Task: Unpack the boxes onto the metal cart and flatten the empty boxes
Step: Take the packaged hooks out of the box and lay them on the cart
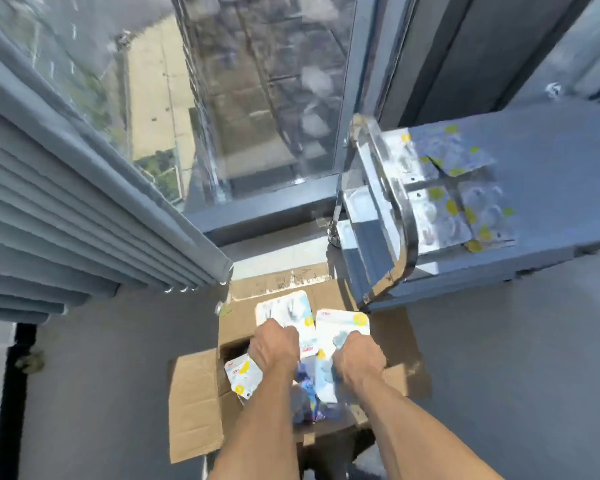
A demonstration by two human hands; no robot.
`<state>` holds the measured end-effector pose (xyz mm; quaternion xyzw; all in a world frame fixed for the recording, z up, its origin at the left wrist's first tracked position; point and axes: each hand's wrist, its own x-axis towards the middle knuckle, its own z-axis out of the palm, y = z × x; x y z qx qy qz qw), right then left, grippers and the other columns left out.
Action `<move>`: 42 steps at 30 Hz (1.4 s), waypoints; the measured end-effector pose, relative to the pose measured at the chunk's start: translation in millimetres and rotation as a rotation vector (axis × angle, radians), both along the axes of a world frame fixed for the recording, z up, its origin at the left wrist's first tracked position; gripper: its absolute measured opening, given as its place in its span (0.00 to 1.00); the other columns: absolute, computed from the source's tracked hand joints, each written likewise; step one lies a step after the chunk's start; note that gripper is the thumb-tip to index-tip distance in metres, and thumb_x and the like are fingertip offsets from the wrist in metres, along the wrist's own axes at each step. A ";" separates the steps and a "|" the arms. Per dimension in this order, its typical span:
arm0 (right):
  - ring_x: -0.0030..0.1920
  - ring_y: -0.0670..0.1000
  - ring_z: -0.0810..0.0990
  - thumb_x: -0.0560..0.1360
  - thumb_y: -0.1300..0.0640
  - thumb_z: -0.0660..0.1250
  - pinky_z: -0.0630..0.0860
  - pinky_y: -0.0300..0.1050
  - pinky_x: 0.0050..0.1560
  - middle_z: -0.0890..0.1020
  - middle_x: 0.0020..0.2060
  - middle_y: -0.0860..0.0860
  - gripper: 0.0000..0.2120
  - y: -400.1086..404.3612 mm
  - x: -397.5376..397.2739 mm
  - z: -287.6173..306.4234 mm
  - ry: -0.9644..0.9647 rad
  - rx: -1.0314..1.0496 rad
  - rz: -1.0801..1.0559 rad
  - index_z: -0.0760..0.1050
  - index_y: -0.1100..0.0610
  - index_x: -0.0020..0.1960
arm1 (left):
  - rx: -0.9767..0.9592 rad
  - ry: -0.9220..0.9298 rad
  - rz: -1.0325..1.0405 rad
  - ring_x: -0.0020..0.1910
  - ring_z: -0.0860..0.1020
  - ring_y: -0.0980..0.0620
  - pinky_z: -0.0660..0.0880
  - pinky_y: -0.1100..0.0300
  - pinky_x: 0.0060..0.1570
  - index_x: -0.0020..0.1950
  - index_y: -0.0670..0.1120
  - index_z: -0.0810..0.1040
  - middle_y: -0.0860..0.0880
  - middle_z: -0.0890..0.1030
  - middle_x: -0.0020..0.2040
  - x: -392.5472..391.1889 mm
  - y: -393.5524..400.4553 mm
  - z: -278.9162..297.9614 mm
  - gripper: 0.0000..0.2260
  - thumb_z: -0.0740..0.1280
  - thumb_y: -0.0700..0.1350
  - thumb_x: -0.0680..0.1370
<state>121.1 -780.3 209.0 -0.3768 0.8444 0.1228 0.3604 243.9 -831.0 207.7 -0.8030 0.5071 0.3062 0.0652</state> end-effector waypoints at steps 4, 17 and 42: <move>0.62 0.57 0.78 0.77 0.55 0.64 0.76 0.47 0.57 0.79 0.62 0.56 0.16 -37.4 -27.2 133.9 -0.039 -0.180 -0.036 0.75 0.58 0.63 | -0.205 0.049 -0.013 0.46 0.80 0.40 0.66 0.59 0.40 0.47 0.41 0.81 0.41 0.83 0.48 -31.7 -53.7 136.3 0.10 0.63 0.44 0.74; 0.58 0.57 0.81 0.78 0.56 0.62 0.77 0.47 0.53 0.81 0.57 0.55 0.12 -41.3 -241.7 277.0 0.196 -0.473 -0.368 0.77 0.56 0.60 | -0.484 0.123 -0.310 0.45 0.80 0.41 0.70 0.56 0.42 0.46 0.41 0.81 0.41 0.82 0.45 -229.7 -64.4 287.2 0.11 0.63 0.47 0.77; 0.56 0.54 0.81 0.76 0.55 0.66 0.75 0.44 0.49 0.81 0.54 0.52 0.11 -97.4 -629.4 63.9 0.114 -0.110 -0.107 0.77 0.54 0.57 | 0.023 -0.099 -0.361 0.56 0.79 0.46 0.68 0.58 0.44 0.54 0.45 0.77 0.46 0.80 0.56 -615.4 -69.2 52.3 0.08 0.61 0.47 0.83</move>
